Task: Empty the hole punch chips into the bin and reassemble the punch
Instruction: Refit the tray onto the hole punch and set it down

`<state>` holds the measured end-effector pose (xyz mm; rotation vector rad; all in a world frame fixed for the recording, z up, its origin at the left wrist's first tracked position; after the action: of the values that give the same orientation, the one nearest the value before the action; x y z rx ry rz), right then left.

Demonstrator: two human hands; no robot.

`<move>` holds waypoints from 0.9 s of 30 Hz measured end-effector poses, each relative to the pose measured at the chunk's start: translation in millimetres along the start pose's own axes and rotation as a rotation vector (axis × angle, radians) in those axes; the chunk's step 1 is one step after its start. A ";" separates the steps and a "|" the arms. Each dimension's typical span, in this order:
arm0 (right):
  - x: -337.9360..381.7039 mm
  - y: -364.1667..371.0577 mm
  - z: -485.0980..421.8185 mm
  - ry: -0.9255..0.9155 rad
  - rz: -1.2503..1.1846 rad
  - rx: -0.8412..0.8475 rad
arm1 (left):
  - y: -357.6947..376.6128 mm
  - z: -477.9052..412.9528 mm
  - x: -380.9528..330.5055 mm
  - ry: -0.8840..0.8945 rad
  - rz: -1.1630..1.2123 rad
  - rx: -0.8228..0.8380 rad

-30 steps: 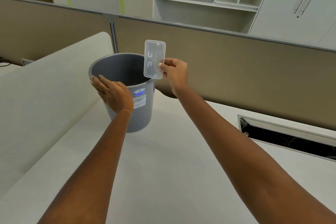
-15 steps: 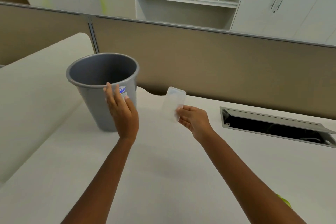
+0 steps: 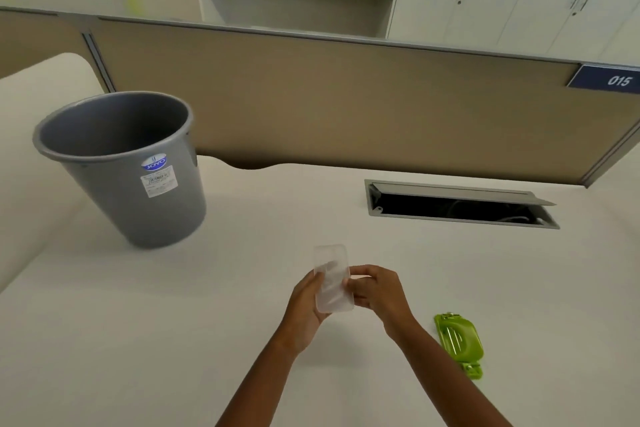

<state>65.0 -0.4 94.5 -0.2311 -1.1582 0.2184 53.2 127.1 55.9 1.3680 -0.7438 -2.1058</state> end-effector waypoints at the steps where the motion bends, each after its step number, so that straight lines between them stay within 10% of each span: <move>1: -9.1 -6.9 2.1 0.019 0.010 -0.015 | 4.0 1.9 10.9 -0.020 0.001 0.020; 9: -59.6 -40.2 10.8 0.067 0.123 -0.069 | 21.2 8.6 56.7 -0.183 0.185 -0.080; 19: -96.5 -123.3 22.1 -0.065 0.611 -0.555 | 26.5 10.3 73.1 -0.310 0.387 -0.034; 27: -130.3 -141.8 14.6 0.190 0.411 -0.442 | 30.7 8.3 84.8 -0.283 0.379 -0.010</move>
<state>8.6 -172.4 27.1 -0.8658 -0.9491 0.2919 19.0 48.9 25.3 0.8476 -1.0148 -2.0067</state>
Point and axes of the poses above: each hand's wrist, its own z-axis away from the middle knuckle, its own y-axis out of the palm, x = y × z, the point moved 1 cm from there along -z, towards the middle knuckle, and after that the axes turned 10 degrees about z, right-handed, at the moved point
